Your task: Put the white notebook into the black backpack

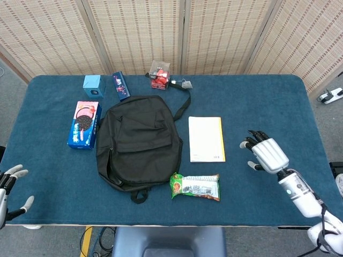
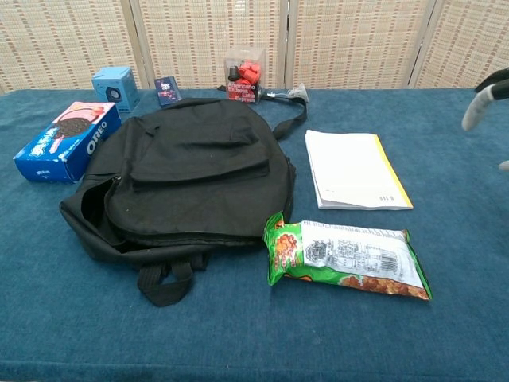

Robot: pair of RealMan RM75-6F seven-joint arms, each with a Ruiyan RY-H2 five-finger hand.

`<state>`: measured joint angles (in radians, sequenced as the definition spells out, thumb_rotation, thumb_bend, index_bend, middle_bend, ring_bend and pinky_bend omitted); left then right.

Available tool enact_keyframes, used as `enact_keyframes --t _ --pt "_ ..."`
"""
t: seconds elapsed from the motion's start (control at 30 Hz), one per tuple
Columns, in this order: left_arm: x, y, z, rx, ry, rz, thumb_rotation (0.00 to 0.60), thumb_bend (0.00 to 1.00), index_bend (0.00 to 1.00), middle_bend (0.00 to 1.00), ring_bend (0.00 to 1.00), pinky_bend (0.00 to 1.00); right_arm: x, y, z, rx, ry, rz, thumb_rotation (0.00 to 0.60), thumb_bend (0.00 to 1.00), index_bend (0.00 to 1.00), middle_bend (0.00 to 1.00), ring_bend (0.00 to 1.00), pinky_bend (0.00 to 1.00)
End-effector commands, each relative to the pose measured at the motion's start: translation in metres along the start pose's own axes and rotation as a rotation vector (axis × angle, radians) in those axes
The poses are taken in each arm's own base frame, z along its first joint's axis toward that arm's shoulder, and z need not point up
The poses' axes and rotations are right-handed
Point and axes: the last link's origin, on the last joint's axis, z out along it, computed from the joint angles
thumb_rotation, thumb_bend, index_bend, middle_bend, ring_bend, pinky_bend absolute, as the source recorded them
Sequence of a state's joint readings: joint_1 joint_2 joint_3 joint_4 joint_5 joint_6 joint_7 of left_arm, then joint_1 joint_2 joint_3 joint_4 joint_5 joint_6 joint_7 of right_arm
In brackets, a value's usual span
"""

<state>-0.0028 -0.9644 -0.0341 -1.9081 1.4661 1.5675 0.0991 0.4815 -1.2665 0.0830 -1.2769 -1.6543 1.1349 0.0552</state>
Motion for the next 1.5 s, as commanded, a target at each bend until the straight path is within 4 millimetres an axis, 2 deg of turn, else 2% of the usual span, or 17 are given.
enact_keyframes --t 0.03,0.23,0.47,0.7,0.9,1.5 --pt "0.002 0.000 -0.001 0.002 0.002 0.002 0.600 0.28 0.28 0.16 0.17 0.07 -0.018 -0.014 0.031 0.073 -0.014 -0.015 0.600 0.14 0.36 0.27 0.12 0.16" --pt "0.002 0.000 -0.004 0.015 0.000 0.007 0.600 0.28 0.28 0.16 0.17 0.07 -0.041 -0.017 0.058 0.103 -0.045 -0.016 0.600 0.13 0.36 0.19 0.04 0.06" --pt "0.002 -0.001 -0.005 0.026 -0.004 0.009 0.600 0.28 0.28 0.16 0.17 0.07 -0.056 -0.021 0.079 0.129 -0.060 -0.054 0.600 0.13 0.35 0.17 0.01 0.02" --pt "0.001 -0.001 -0.004 0.029 -0.011 0.012 0.600 0.28 0.28 0.16 0.17 0.07 -0.067 -0.028 0.091 0.156 -0.057 -0.076 0.600 0.12 0.31 0.17 0.01 0.02" --pt "0.001 -0.002 -0.005 0.037 -0.013 0.011 0.600 0.28 0.28 0.16 0.17 0.07 -0.071 -0.028 0.094 0.162 -0.053 -0.078 0.600 0.12 0.30 0.17 0.01 0.02" --pt "-0.001 0.001 -0.003 0.031 -0.025 0.014 0.600 0.28 0.28 0.16 0.17 0.07 -0.076 -0.016 0.086 0.144 -0.070 -0.077 0.600 0.12 0.29 0.17 0.01 0.02"
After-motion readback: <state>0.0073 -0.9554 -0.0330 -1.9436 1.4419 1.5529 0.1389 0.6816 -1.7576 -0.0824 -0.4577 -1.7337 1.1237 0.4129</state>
